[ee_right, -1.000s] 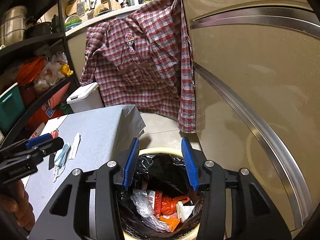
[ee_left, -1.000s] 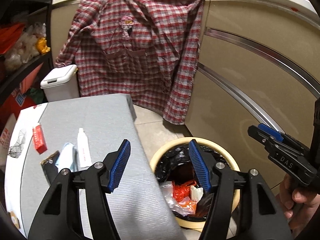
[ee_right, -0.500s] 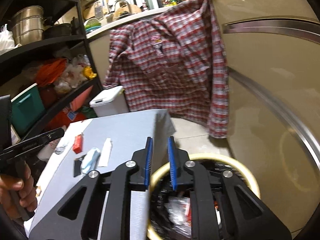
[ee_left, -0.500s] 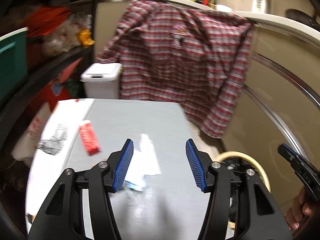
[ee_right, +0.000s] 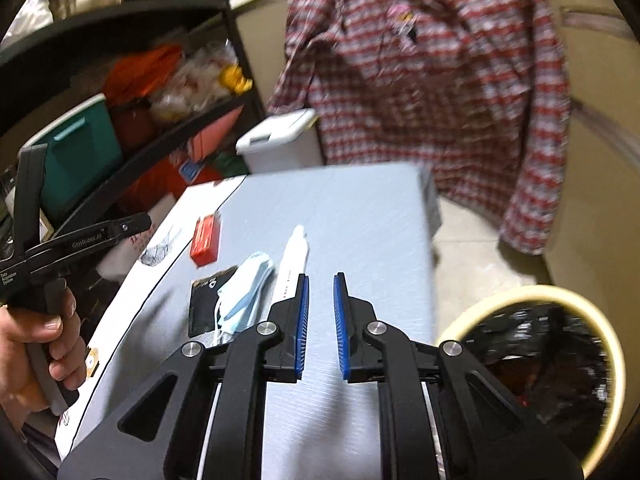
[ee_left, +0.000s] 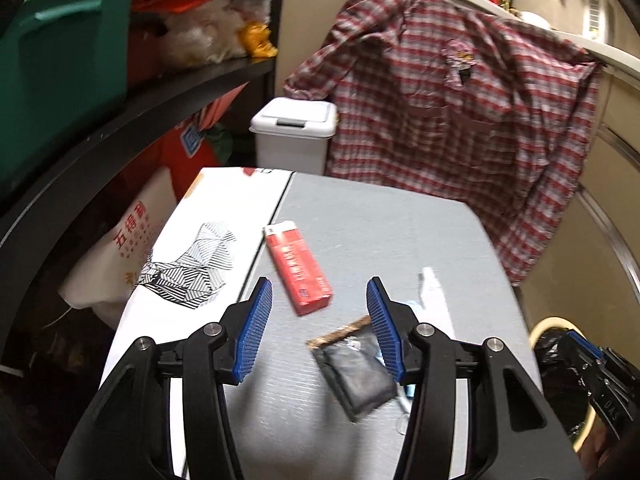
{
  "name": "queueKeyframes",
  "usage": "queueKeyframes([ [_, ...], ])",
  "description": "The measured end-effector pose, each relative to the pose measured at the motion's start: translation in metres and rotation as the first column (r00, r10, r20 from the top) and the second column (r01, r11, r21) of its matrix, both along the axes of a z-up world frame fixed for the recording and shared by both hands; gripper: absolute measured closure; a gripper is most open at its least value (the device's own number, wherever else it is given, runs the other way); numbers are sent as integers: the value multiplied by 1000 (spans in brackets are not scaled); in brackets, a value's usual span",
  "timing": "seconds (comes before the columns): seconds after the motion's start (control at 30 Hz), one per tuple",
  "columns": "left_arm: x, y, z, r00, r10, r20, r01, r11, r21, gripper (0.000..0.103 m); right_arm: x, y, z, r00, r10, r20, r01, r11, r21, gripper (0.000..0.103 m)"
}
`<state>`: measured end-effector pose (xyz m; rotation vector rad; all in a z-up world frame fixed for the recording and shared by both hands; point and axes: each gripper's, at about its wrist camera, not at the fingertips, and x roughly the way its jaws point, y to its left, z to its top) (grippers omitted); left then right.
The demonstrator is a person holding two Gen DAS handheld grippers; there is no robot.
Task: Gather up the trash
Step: 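Move both open tools back over the table toward the red box and white tube, then grasp the red ointment box with the left tool while the right tool grasps the white tube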
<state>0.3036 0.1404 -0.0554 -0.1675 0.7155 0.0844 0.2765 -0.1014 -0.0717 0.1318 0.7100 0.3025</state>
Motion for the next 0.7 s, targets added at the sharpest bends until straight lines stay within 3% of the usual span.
queueKeyframes([
  [0.13,8,11,-14,1000,16,-24,-17,999,-29,54,26,22,-14,999,30,-30,-31,999,-33,86],
  [0.37,21,15,-32,998,30,-52,-32,999,-42,54,71,52,-47,992,42,-121,-55,993,-103,62],
  [0.6,41,15,-48,996,23,-88,-30,997,-76,52,85,70,-64,985,70,-158,-94,984,-152,62],
  [0.7,48,11,-53,995,19,-94,-26,997,-71,43,85,78,-67,985,74,-154,-104,975,-195,62],
])
